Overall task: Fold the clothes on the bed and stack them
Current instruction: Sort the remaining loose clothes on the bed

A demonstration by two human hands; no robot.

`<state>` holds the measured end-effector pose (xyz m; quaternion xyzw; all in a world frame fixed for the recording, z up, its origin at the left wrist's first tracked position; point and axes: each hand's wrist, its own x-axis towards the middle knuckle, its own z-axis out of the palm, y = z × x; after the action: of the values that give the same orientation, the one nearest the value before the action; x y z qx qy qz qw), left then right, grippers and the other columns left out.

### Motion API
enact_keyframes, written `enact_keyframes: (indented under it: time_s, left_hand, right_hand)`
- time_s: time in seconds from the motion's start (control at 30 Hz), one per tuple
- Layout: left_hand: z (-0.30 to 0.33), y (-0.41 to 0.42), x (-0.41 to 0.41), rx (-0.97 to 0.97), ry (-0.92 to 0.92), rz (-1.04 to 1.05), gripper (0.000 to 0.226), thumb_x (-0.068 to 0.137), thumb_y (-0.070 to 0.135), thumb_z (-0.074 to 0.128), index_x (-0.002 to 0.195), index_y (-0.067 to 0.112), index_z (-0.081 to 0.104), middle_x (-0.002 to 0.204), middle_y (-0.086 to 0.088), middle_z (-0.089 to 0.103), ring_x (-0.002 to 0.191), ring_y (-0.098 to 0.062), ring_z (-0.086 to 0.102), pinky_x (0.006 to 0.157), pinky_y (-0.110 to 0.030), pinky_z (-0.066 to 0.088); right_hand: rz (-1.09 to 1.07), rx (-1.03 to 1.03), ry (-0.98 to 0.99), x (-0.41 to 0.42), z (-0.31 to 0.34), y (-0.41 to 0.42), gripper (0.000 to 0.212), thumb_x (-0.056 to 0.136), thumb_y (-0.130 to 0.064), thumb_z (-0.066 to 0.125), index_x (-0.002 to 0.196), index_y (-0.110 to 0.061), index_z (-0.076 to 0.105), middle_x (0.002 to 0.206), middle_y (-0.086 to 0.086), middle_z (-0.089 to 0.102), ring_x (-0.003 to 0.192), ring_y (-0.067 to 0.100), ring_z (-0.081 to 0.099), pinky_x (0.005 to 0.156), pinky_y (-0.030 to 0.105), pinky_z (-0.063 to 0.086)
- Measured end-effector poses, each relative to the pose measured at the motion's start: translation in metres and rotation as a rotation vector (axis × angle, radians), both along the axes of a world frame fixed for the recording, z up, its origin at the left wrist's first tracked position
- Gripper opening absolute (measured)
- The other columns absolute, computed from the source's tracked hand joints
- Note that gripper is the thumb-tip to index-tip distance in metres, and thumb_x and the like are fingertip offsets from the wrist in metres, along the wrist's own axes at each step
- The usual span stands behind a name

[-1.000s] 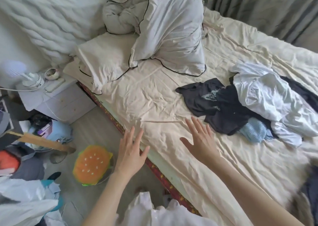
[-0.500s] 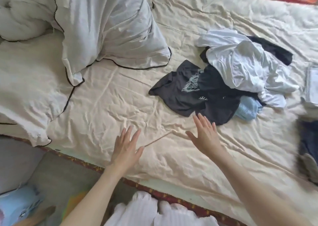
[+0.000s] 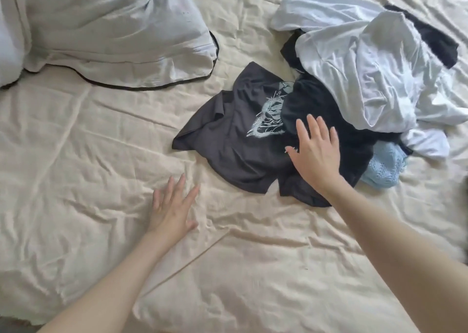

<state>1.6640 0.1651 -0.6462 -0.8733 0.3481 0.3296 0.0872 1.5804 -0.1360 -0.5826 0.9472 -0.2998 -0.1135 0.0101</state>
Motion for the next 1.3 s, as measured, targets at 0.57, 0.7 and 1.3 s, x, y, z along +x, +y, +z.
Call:
enact_keyframes:
  time_s: [0.57, 0.7, 1.3]
  left_hand:
    - [-0.023, -0.019, 0.014, 0.168, 0.114, 0.004, 0.091, 0.086, 0.059, 0.052, 0.148, 0.04, -0.012, 0.157, -0.001, -0.023, 0.145, -0.026, -0.016, 0.115, -0.052, 0.01]
    - [-0.001, -0.032, 0.015, 0.023, 0.253, 0.235, 0.063, 0.093, 0.044, 0.052, 0.148, 0.03, 0.027, 0.159, -0.004, 0.01, 0.146, -0.024, 0.01, 0.115, -0.042, 0.019]
    - [0.212, -0.038, -0.065, -0.824, 0.68, 0.75, 0.016, 0.087, -0.001, 0.062, 0.094, 0.009, 0.071, 0.086, -0.001, 0.067, 0.071, 0.005, 0.06, 0.071, -0.009, 0.047]
  right_hand:
    - [-0.06, 0.092, -0.259, 0.001, -0.026, -0.012, 0.018, 0.09, -0.01, 0.053, 0.085, -0.002, 0.069, 0.087, 0.014, 0.066, 0.089, 0.036, 0.058, 0.077, 0.042, 0.04]
    - [-0.152, 0.266, -0.505, -0.025, 0.004, 0.045, 0.009, 0.085, -0.004, 0.063, 0.077, -0.002, 0.068, 0.072, 0.012, 0.063, 0.068, 0.034, 0.057, 0.066, 0.039, 0.046]
    - [-0.201, 0.905, -0.444, -0.112, 0.146, 0.166, 0.013, 0.09, -0.013, 0.062, 0.093, -0.009, 0.074, 0.091, 0.001, 0.071, 0.086, 0.018, 0.065, 0.077, 0.018, 0.046]
